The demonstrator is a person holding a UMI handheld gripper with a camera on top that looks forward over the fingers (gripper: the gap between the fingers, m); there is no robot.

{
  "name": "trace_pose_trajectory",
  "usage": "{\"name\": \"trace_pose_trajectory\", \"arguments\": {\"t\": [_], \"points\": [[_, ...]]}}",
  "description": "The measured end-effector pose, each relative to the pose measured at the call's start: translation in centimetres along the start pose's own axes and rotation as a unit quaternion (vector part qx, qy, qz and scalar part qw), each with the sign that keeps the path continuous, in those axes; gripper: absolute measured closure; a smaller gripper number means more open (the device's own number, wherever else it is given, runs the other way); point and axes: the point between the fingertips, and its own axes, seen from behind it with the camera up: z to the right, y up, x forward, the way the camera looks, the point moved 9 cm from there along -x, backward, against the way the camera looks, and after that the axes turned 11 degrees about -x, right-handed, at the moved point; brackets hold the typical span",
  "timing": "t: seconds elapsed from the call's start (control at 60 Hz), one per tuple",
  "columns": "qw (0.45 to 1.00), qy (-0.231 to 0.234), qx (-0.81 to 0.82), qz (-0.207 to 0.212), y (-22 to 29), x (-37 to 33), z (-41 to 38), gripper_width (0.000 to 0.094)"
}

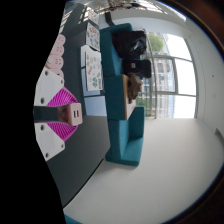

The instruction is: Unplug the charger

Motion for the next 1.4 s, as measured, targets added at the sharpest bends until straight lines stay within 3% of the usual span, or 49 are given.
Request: {"name": "trace_pose_trajectory", "arguments": {"t": [0.3, 0.533, 0.65, 0.767, 0.833, 0.933, 1.05, 1.117, 1.217, 1.4], "points": [[0.996, 0.029, 0.018, -0.081, -5.6, 3.8, -0.4, 0.0742], [0.995, 0.009, 0.031, -0.095, -6.1, 4.5, 0.1, 0.0616], [0.991, -0.01, 0.038, -0.127, -7.0, 4.8, 0.8, 0.047], [0.991, -0.02, 0.044, -0.123, -6.3, 3.9, 1.1, 0.0467], [0.994, -0.028, 0.052, -0.096, -4.0, 1.9, 1.1, 0.0454], [0.997, -0.03, 0.065, -0.032, 1.5, -3.6, 0.2, 0.0359], [0.996, -0.019, 0.061, 0.065, 8.1, -12.3, -3.0, 0.0172], [0.994, 0.004, 0.056, 0.096, 9.5, -17.0, -6.5, 0.0174], [0.994, 0.047, 0.026, 0.099, 9.5, -22.1, -11.0, 0.0135], [0.993, 0.077, -0.029, 0.079, 4.7, -28.5, -19.6, 0.0108]]}}
